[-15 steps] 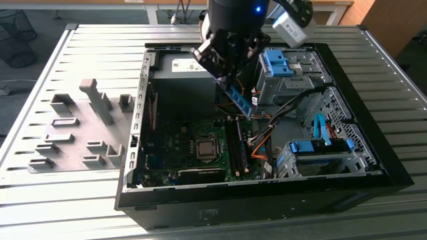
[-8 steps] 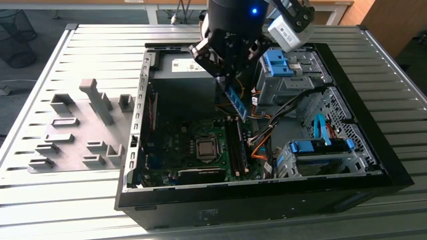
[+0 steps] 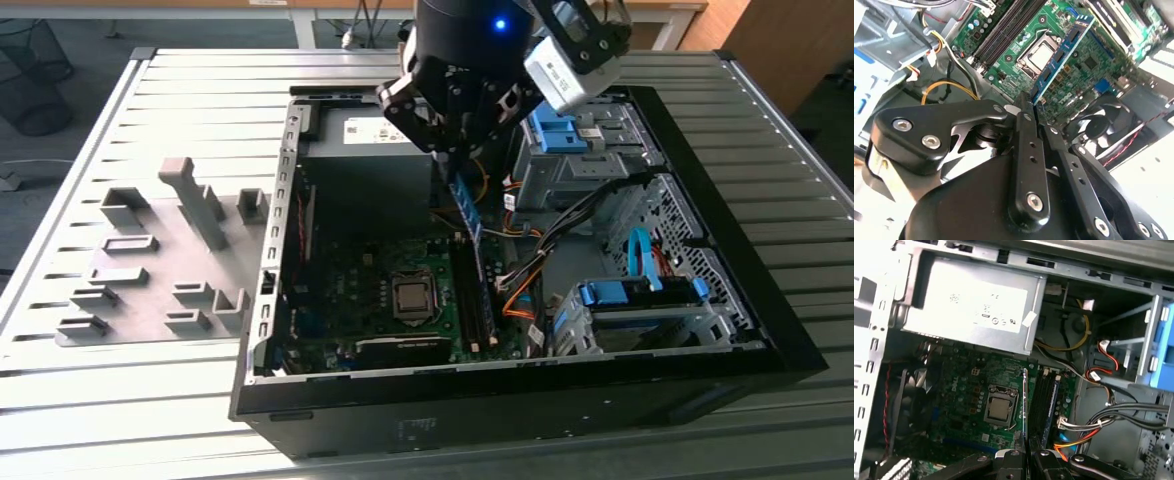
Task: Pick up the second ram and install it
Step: 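Insert the second ram into the second slot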
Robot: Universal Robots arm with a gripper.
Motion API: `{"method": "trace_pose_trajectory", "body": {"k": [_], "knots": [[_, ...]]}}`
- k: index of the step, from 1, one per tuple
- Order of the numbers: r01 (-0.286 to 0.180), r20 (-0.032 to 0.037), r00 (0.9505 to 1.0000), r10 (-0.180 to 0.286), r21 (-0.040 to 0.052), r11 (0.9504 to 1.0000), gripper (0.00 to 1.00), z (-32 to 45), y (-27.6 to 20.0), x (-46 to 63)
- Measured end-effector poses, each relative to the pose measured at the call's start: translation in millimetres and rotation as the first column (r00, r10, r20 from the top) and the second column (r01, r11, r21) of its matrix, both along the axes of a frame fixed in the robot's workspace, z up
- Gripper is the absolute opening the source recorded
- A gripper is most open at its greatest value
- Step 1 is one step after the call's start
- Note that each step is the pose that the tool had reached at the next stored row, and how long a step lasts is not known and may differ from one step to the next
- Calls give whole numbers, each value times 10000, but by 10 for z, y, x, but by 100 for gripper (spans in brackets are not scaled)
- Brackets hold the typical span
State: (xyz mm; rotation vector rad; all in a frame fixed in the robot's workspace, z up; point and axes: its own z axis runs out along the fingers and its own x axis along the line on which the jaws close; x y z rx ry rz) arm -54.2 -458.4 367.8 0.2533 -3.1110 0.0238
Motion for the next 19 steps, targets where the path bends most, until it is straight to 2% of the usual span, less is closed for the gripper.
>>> {"method": "trace_pose_trajectory", "body": {"k": [4, 8, 13, 19], "knots": [[707, 0, 9975, -707, -4, 9975, 14, -5, 0, 0], [1371, 1, 9906, -1371, -10, 9906, 14, -11, 0, 1], [1396, 1, 9902, -1396, -10, 9902, 14, -13, 0, 7], [1396, 1, 9902, -1396, -10, 9902, 14, -35, 0, 64]]}}
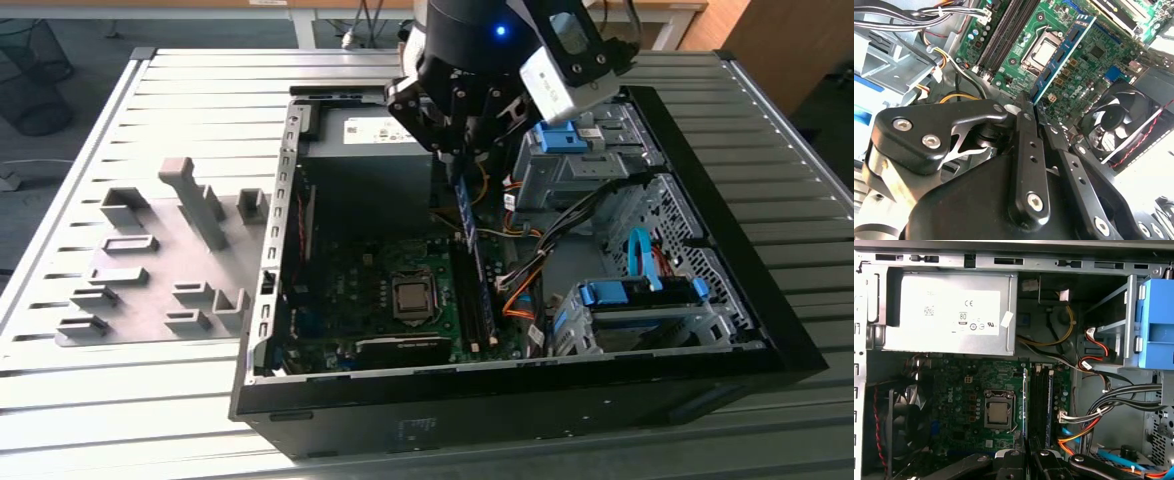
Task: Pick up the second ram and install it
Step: 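Insert the second ram into the second slot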
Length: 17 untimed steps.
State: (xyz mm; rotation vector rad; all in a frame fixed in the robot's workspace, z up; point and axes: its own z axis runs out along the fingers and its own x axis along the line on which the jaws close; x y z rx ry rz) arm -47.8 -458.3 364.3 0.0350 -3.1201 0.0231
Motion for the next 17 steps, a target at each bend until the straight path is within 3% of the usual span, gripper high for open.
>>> {"method": "trace_pose_trajectory", "body": {"k": [6, 8, 17], "knots": [[1, 0, 10000, -1, 1, 10000, 14, -26, 0, 20], [0, 0, 10000, 0, 0, 10000, 14, -87, 0, 23], [3, 0, 10000, -3, 0, 10000, 14, -188, 0, 68]]}}
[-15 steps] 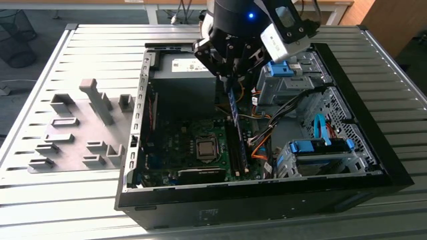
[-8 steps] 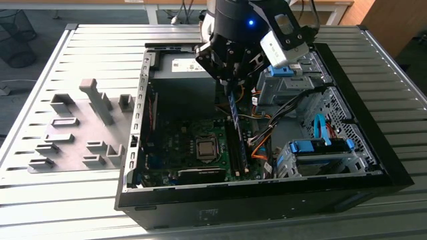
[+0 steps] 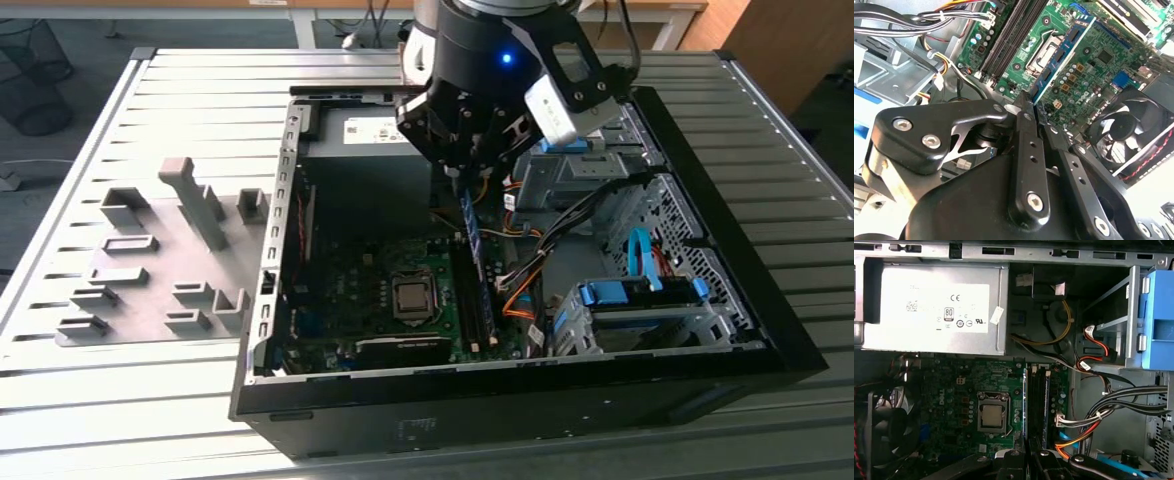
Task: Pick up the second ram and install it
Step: 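Insert the second ram into the second slot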
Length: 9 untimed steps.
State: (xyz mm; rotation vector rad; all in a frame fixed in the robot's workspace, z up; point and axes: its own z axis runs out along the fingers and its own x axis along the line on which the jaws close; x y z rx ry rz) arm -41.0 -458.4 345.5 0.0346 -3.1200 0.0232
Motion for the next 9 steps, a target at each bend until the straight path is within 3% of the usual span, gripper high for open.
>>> {"method": "trace_pose_trajectory", "body": {"k": [9], "knots": [[5, 2, 10000, -5, 0, 10000, 14, -165, -1, 2]]}}
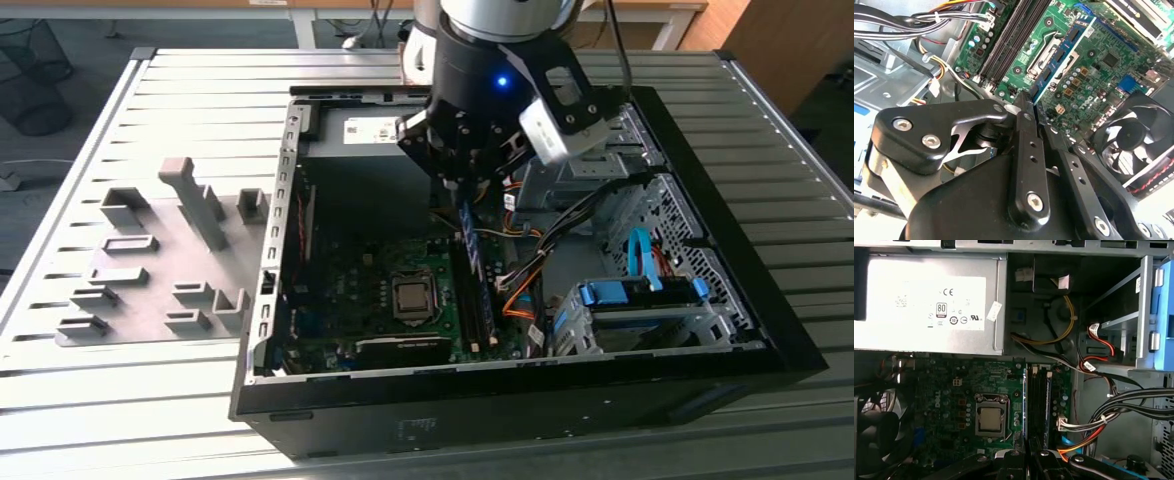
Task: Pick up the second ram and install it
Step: 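Insert the second ram into the second slot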
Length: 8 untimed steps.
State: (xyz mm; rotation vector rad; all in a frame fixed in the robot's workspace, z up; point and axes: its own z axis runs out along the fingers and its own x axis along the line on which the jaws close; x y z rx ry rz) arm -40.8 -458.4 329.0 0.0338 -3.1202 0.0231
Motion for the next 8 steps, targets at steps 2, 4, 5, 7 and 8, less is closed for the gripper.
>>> {"method": "trace_pose_trajectory", "body": {"k": [2, 4, 5, 7, 8], "knots": [[0, 1, 10000, 0, 0, 10000, 14, -35, 0, 0], [0, 2, 10000, 0, 0, 10000, 14, -63, -1, 0], [0, 3, 10000, 0, 0, 10000, 14, -76, -1, 0], [-1, 6, 10000, 1, 0, 10000, 14, -100, -1, 0], [-1, 7, 10000, 1, 0, 10000, 14, -111, -1, 0]]}}
